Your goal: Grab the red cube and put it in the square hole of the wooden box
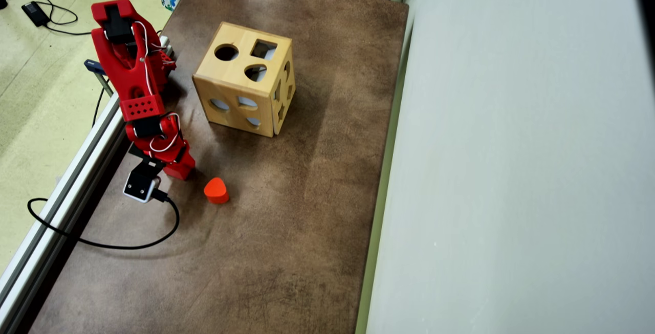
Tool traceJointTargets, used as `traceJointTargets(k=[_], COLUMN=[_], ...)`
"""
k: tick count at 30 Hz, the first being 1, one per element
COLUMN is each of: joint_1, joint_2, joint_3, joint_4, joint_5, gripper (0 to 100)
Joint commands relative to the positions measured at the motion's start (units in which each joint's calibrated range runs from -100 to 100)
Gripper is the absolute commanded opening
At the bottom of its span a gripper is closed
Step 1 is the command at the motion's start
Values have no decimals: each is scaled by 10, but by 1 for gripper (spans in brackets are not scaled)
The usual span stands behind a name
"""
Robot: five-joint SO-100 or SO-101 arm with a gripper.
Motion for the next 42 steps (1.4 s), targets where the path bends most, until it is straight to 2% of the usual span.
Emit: traceJointTargets(k=[1, 14, 20, 23, 31, 36, 42], joint_1=[1, -6, -7, -26, -188, -278, -356], joint_2=[-25, -395, -563, -608, -620, -610, -501], joint_3=[-17, -23, -23, -23, -35, -143, -194], joint_4=[12, 264, 303, 304, 305, 305, 305], joint_5=[1, 0, -2, -20, -121, -181, -233], gripper=[2, 2, 2, 2, 2, 2, 2])
